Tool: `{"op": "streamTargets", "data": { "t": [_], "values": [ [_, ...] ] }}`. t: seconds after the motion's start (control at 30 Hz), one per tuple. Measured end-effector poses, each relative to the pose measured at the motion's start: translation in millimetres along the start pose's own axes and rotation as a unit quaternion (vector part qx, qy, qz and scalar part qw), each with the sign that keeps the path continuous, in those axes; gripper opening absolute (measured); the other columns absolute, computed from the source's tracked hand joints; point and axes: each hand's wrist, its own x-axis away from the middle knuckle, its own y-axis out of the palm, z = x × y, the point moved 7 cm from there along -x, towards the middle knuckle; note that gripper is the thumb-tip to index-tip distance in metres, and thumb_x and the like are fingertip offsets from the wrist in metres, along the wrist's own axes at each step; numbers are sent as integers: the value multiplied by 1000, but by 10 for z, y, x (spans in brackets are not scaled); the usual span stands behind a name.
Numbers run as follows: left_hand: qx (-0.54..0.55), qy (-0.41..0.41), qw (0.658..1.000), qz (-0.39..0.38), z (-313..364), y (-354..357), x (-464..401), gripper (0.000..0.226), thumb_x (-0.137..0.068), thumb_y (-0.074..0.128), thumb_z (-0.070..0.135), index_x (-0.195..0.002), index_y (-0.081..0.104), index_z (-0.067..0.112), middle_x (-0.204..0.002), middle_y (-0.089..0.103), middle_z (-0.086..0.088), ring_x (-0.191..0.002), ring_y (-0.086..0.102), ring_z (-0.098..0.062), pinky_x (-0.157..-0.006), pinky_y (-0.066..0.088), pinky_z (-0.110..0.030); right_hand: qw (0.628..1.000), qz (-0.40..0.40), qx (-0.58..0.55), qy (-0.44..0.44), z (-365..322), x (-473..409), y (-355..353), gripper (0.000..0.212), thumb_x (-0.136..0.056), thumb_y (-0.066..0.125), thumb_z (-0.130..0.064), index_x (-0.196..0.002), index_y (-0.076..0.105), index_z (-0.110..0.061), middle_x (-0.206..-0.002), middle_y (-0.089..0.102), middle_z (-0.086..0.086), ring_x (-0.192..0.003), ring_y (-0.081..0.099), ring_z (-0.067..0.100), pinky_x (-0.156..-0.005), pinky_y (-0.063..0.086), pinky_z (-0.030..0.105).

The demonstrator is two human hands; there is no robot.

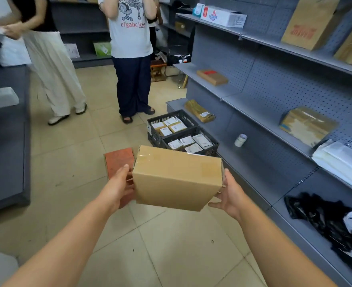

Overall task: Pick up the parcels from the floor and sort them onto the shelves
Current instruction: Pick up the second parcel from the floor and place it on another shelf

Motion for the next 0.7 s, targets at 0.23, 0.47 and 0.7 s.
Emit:
{"op": "streamTargets", "data": {
  "t": [0.23, 0.47, 0.7],
  "values": [
    [8, -21, 999, -40, -40, -39, 85, 35, -94, 36, 44, -107, 57, 18, -87, 63, -2, -67, 63, -18, -41, 51, -23, 997, -18, 64, 31, 37, 150, 67, 58, -86, 32, -68, -113, 64, -27, -126, 60, 8, -112, 58, 29, -78, 51, 50],
    [-24, -52, 996, -66, -168, -125, 75, 42, -88, 40, 56, -92, 64, 22, -78, 63, -4, -67, 57, -22, -74, 47, -38, 992, -7, 108, 71, 124, 265, 101, 54, -86, 40, -66, -103, 63, -20, -117, 59, 14, -107, 59, 34, -80, 53, 58],
    [-33, -21, 993, -115, -206, -1, 97, 38, -72, 63, 38, -107, 51, 28, -83, 57, 3, -70, 51, -17, -62, 40, -30, 991, -16, 104, 82, 157, 298, -26, 35, -86, 54, -52, -103, 66, -23, -117, 61, 14, -99, 64, 34, -78, 57, 51]
  ]
}}
